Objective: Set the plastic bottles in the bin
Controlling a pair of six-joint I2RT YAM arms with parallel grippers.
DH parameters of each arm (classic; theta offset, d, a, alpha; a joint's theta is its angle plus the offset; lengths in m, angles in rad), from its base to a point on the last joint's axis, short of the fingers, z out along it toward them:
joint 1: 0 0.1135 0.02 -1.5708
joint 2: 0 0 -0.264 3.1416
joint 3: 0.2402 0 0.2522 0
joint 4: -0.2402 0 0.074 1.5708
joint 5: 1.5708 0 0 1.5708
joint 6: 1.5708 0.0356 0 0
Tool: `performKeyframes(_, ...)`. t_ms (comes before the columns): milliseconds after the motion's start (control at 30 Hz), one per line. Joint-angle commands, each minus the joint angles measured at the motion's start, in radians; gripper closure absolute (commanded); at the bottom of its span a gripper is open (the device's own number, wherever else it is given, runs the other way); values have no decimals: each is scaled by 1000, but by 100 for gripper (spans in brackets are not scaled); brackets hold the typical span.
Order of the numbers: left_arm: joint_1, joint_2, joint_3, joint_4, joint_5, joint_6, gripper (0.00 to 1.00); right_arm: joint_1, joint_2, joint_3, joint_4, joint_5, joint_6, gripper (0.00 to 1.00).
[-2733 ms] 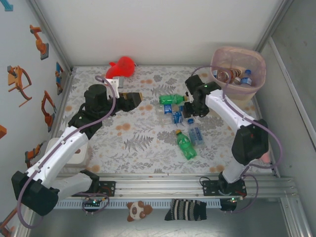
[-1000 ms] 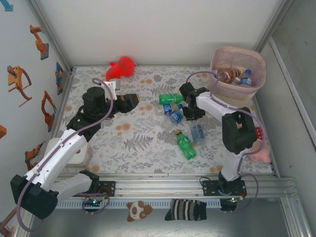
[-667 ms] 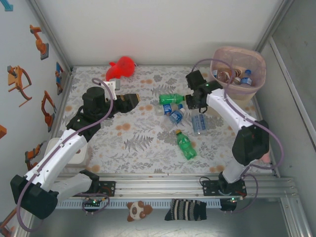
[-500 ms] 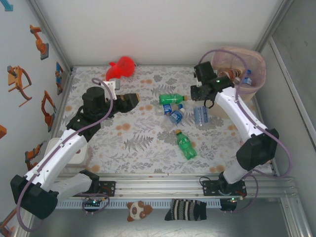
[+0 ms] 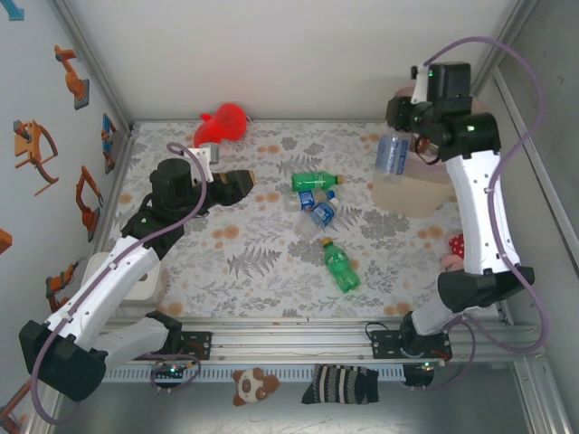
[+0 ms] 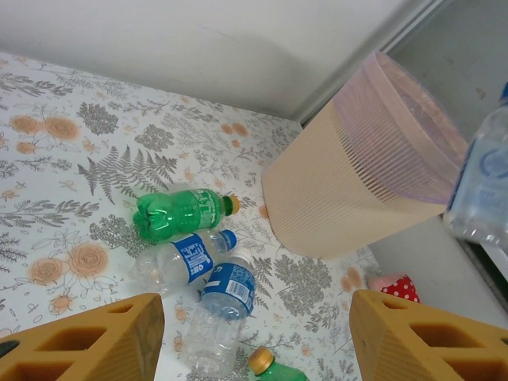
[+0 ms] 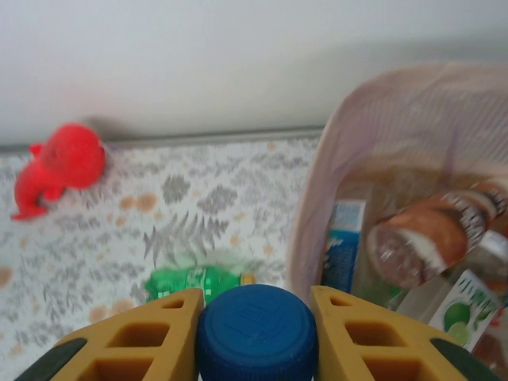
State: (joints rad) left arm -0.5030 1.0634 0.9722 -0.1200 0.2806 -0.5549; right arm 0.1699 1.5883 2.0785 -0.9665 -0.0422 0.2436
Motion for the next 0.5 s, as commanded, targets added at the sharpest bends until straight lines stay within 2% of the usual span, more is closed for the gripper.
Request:
performKeyframes(0, 5, -16, -10, 24, 8, -13, 38, -61, 44, 83, -15, -101, 29, 66)
performKeyframes(167, 7, -17, -11, 21, 2, -13, 38, -155, 102, 195, -1, -166, 65, 67)
performKeyframes(467, 13, -11, 8, 2, 0, -6, 38, -270, 244, 369, 15, -195, 86, 67)
